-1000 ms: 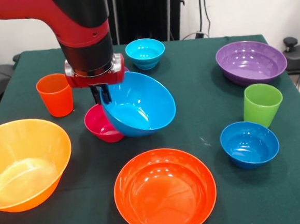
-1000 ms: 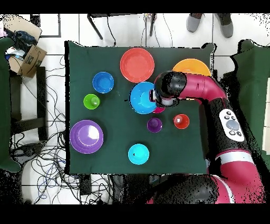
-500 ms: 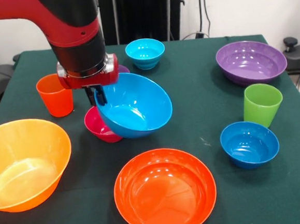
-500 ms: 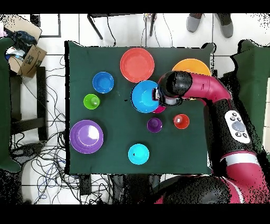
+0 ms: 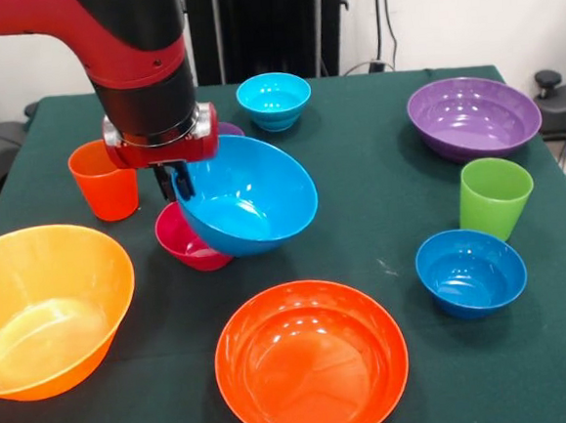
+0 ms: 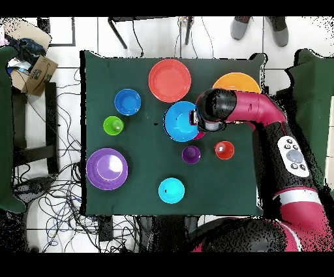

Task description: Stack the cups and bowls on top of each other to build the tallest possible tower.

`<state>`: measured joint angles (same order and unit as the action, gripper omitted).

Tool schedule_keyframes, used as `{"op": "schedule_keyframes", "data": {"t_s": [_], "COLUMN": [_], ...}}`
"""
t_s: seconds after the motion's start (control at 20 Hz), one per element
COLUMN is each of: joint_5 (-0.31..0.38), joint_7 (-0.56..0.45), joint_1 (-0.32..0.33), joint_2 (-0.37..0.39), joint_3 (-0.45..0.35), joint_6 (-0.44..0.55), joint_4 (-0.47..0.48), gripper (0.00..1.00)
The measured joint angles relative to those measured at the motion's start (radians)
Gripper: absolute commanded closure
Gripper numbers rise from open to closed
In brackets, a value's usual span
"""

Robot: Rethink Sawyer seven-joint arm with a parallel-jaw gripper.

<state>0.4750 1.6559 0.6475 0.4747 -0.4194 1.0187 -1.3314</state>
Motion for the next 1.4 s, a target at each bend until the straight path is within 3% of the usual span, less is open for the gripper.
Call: {"op": "schedule_keyframes", "data": {"t_s": [0.9, 1.4], "joint_5": [0.066, 0.071], "joint_7": [-0.001, -0.025], "joint_1": [0.009, 0.065], "joint_2": [0.012, 0.012], "joint_3": [-0.030, -0.072], "joint_6": [0.000, 0.000], "joint_4": [-0.061, -0.089], "gripper": [1.00, 1.00]}}
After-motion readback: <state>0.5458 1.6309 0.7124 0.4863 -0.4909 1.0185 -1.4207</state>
